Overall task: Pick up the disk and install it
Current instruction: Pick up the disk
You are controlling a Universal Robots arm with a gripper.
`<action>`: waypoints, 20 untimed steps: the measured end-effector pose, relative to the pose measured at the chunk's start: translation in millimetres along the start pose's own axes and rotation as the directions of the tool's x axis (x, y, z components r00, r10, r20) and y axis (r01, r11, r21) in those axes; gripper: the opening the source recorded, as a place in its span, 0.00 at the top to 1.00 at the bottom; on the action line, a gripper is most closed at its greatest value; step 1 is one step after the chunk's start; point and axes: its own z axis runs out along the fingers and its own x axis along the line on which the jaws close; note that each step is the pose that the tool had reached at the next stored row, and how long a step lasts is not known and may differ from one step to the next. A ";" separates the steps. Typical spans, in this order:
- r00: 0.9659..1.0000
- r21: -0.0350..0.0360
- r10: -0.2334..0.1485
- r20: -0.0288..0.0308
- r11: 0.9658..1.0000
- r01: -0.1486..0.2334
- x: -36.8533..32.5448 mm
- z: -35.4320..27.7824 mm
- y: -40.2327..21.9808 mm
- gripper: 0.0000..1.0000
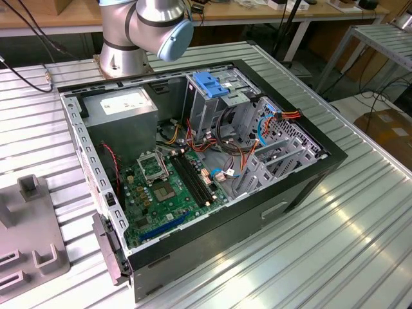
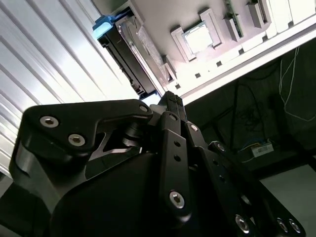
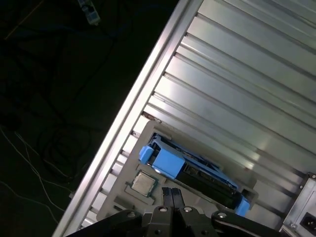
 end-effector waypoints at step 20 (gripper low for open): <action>0.985 0.008 -0.172 0.005 0.985 0.172 -0.9 0.0 1.8 0.90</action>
